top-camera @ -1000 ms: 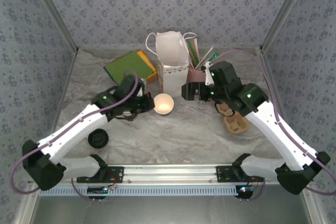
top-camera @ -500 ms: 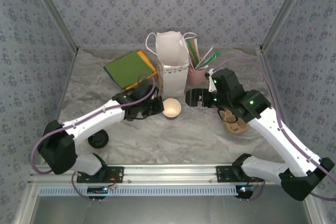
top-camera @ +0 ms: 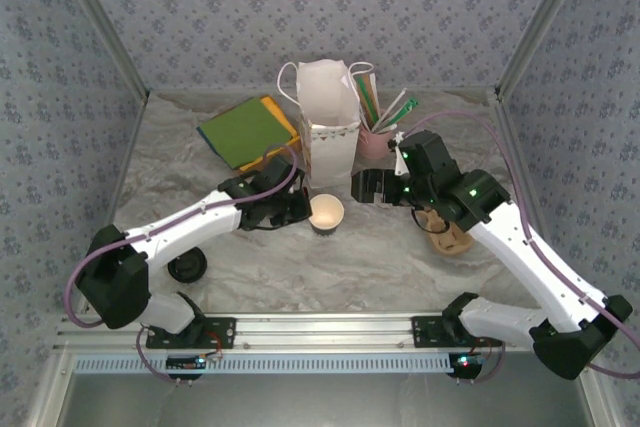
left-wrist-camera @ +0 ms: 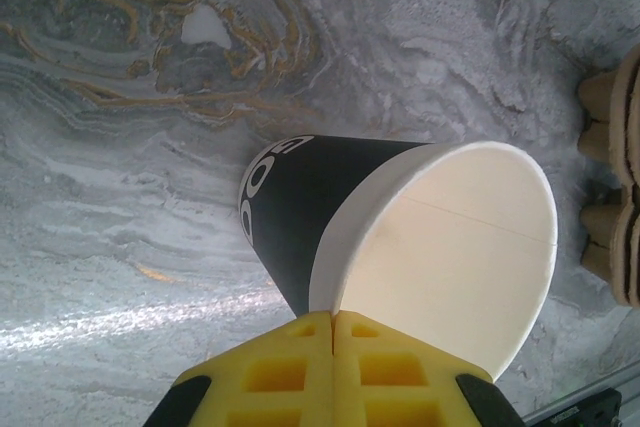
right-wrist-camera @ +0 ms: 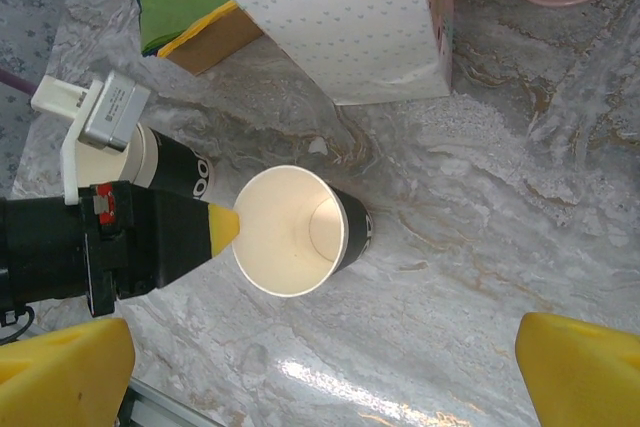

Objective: Pack the takeout coffee

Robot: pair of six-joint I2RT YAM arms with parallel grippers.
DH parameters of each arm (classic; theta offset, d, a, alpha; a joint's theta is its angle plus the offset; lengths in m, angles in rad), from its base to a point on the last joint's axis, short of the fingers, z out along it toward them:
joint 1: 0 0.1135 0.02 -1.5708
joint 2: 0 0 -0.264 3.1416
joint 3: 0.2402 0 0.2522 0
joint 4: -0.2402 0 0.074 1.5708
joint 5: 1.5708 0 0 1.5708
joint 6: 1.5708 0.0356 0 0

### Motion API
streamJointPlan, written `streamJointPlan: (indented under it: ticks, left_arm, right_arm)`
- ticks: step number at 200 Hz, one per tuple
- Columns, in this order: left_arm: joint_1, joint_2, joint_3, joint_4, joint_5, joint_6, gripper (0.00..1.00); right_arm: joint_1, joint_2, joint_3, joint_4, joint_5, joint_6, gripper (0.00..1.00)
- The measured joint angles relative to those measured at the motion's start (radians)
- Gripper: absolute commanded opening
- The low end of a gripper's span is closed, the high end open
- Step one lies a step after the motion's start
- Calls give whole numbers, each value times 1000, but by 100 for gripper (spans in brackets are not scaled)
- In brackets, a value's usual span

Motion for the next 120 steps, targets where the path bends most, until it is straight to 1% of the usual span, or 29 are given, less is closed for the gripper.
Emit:
streamJointPlan:
  ticks: [30,43,52,69,87,97,103,108,120]
  left_arm:
    - [0,0,-3,-13,0,0,9]
    - [0,0,-3,-13,0,-2,10]
    - [0,0,-3,-14,0,-3,13]
    - [0,0,-3,-18,-1,-4,28]
    - [1,0,-2,-35,-2,9,42]
    - [5,-2,0,-48,-6,10,45]
    - [7,-3,4,-63,-9,15,49]
    - [10,-6,10,-79,-13,20,55]
    - [17,-19,28,-112,-26,27,56]
  right_arm:
    - [4,17,0,11,0,0,100]
    - [6,21,0,13,0,0,100]
    - [8,23,0,15,-1,0,100]
    - [12,26,0,18,-1,0,100]
    - [21,36,0,24,-2,0,100]
    - [29,44,0,27,0,0,100]
    - [35,49,1,27,0,0,100]
    - [41,55,2,27,0,0,100]
    - [58,69,6,31,0,-1,100]
